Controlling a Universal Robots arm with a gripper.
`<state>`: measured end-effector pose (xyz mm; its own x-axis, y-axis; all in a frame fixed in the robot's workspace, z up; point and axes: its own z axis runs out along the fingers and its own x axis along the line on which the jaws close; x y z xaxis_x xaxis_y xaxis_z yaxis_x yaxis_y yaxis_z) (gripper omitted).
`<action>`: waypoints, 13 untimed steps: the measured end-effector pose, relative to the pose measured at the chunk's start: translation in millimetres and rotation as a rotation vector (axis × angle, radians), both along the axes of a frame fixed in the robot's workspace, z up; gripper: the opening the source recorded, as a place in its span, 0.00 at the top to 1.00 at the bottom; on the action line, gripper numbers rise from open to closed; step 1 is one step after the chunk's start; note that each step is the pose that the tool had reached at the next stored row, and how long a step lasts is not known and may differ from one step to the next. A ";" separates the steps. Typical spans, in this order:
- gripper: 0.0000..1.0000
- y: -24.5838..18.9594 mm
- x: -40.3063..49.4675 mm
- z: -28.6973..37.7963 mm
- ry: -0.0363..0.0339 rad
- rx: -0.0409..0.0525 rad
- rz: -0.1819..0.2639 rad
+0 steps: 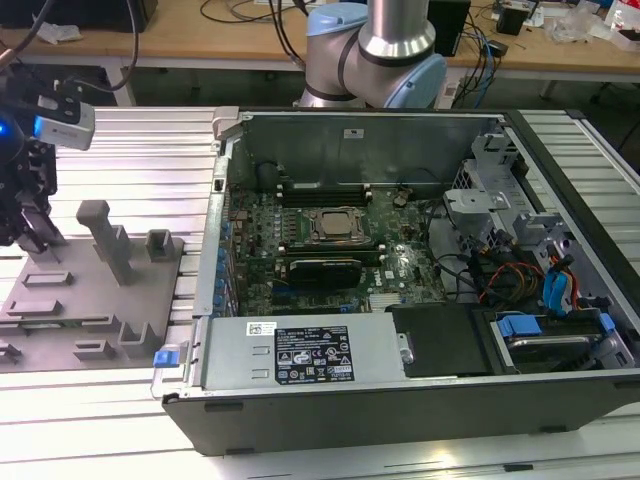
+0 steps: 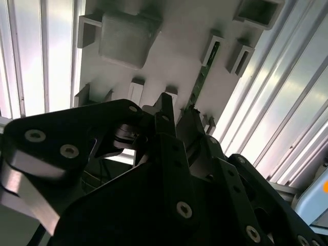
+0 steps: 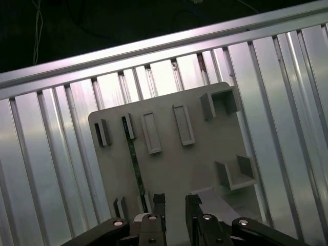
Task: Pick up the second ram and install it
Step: 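Pick up the second ram and move it above second insertion slot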
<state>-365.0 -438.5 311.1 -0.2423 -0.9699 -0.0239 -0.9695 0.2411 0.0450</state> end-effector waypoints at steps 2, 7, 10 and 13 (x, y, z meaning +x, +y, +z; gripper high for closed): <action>0.70 0.0 -0.1 -3.0 0.0000 0.0000 0.000; 0.70 0.0 -0.5 -10.1 0.0000 0.0000 0.000; 0.70 0.0 -0.7 -15.0 0.0001 0.0000 0.000; 0.70 0.0 -0.9 -19.7 0.0000 0.0000 0.000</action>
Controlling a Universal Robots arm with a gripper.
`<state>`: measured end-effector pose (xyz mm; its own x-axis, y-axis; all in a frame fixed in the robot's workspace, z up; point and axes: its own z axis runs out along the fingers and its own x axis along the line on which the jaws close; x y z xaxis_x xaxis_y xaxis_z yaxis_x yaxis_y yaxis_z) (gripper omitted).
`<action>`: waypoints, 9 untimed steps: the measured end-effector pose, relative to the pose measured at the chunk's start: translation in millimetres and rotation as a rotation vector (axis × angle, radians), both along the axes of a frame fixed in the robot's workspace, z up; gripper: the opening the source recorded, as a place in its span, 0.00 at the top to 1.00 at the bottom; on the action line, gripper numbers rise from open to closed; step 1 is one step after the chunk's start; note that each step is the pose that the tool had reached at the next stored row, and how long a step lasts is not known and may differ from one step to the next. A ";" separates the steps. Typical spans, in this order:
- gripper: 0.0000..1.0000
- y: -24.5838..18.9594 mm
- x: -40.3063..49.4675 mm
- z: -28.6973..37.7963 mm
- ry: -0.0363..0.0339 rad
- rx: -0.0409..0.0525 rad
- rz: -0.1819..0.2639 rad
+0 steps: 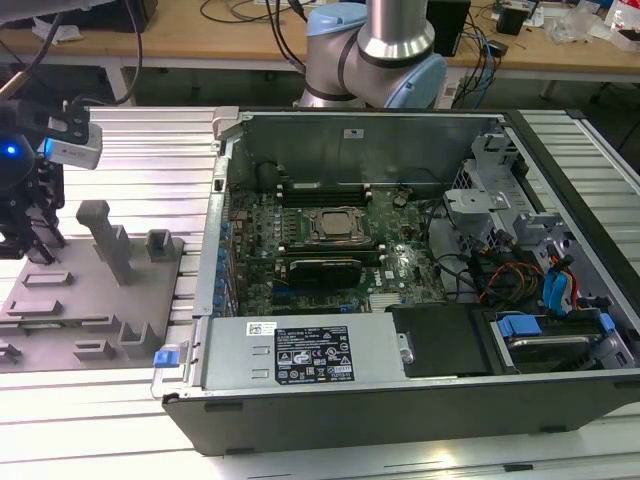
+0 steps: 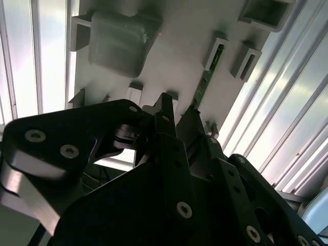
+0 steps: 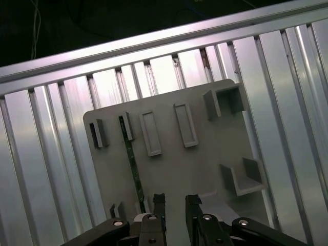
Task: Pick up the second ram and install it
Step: 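Pick up the second ram and move it above second insertion slot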
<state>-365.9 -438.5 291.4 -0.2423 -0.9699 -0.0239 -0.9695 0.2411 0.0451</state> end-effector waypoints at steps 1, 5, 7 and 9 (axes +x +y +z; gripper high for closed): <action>0.70 0.0 0.0 -1.2 0.0001 -0.0001 0.000; 0.70 0.0 -0.4 -7.5 0.0000 0.0000 0.000; 0.70 0.0 -0.8 -13.3 -0.0001 0.0000 0.000; 0.70 0.0 -0.9 -15.6 0.0000 0.0000 0.000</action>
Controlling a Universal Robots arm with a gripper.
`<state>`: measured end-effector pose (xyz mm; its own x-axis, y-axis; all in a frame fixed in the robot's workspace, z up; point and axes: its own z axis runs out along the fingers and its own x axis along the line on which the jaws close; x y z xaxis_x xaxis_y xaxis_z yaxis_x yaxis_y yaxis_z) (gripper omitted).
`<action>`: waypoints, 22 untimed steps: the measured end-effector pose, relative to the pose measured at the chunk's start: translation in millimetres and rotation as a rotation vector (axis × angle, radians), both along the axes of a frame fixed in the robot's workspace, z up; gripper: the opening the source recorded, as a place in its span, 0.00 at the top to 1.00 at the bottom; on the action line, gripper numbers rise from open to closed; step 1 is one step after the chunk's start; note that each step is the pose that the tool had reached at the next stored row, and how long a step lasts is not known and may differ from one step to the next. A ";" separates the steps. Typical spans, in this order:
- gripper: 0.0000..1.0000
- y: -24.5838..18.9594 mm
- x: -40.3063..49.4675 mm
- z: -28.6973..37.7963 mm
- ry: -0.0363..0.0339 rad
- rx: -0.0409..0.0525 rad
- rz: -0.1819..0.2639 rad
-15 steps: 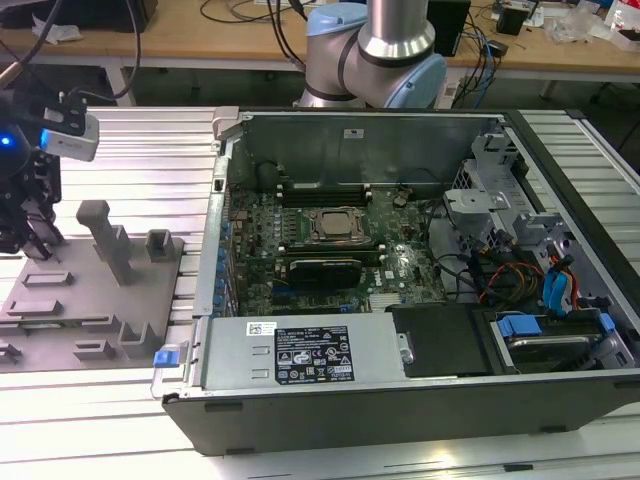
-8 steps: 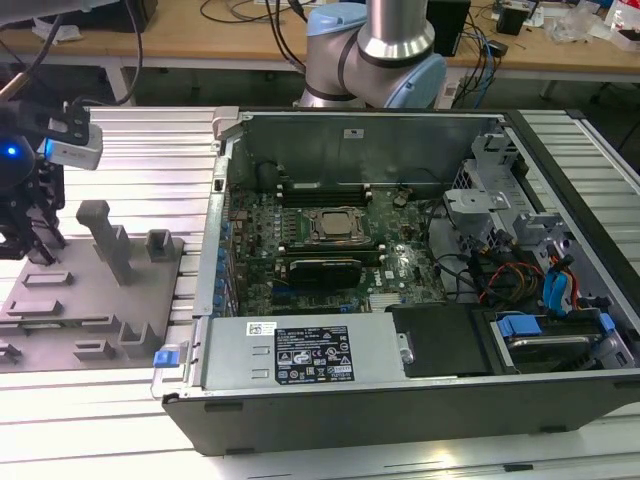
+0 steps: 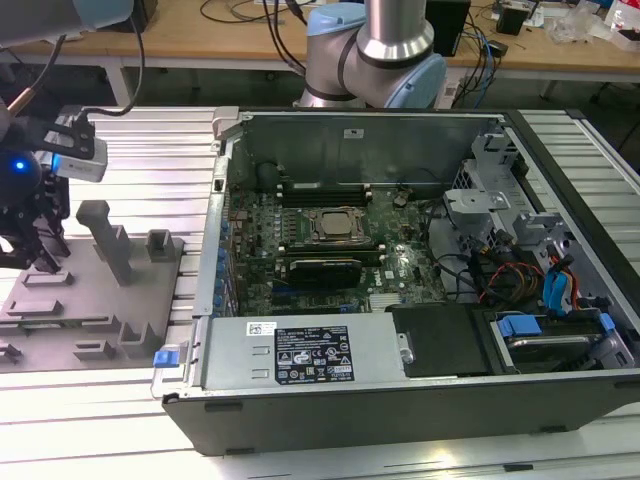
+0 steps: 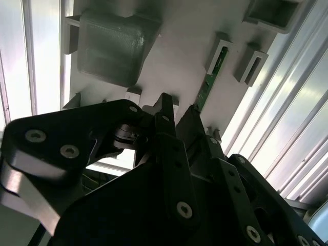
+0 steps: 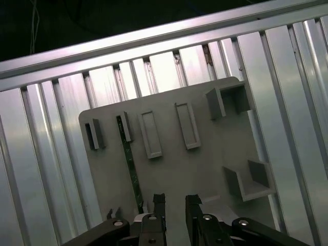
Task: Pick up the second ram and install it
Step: 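Pick up the second ram and move it above second insertion slot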
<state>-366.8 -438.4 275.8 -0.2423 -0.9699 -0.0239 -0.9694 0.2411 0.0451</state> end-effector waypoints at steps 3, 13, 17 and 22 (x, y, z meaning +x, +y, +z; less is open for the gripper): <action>0.70 0.0 -0.3 -6.2 -0.0001 0.0000 0.000; 0.70 0.0 -1.3 -22.4 0.0000 0.0000 0.000; 0.70 -1.3 -2.2 -28.8 0.0000 0.0000 0.000; 0.70 -11.1 -5.3 -35.5 0.0000 -0.0015 0.006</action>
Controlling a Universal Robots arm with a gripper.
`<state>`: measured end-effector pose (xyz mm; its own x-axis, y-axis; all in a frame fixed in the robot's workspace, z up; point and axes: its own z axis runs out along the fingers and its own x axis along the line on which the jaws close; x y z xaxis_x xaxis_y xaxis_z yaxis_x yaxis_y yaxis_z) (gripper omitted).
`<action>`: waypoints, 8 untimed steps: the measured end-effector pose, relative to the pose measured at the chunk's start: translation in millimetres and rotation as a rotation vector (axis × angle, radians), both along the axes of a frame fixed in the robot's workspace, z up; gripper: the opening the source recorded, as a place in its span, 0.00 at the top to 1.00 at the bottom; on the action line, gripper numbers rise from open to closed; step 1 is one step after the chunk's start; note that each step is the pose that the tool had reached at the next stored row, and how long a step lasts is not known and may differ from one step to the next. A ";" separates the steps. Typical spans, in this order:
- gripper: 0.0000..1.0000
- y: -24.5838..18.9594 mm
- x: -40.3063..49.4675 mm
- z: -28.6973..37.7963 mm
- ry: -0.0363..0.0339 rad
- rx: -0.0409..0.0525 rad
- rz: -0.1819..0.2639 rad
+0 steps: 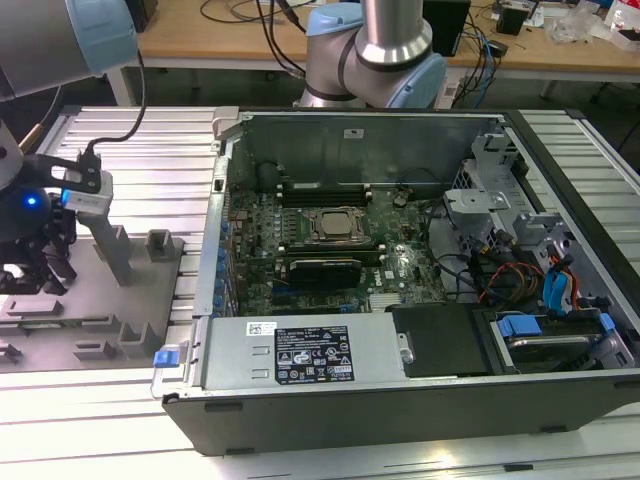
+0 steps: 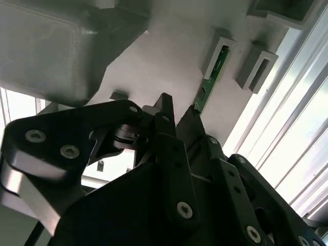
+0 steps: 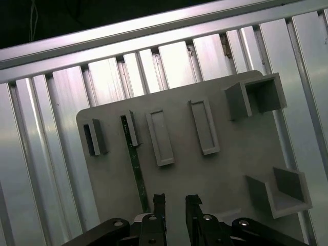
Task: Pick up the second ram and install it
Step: 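Pick up the second ram and move it above second insertion slot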
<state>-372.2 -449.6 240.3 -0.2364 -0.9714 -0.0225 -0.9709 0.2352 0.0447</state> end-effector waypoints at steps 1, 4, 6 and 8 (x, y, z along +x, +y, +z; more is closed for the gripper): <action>0.70 -0.5 -0.2 -0.5 -0.0001 -0.0003 0.018; 0.70 -1.2 -0.4 -1.2 0.0001 -0.0009 0.058; 0.70 -1.3 -0.5 -1.7 0.0002 -0.0010 0.086; 0.70 -1.4 -0.5 -2.4 0.0001 -0.0009 0.119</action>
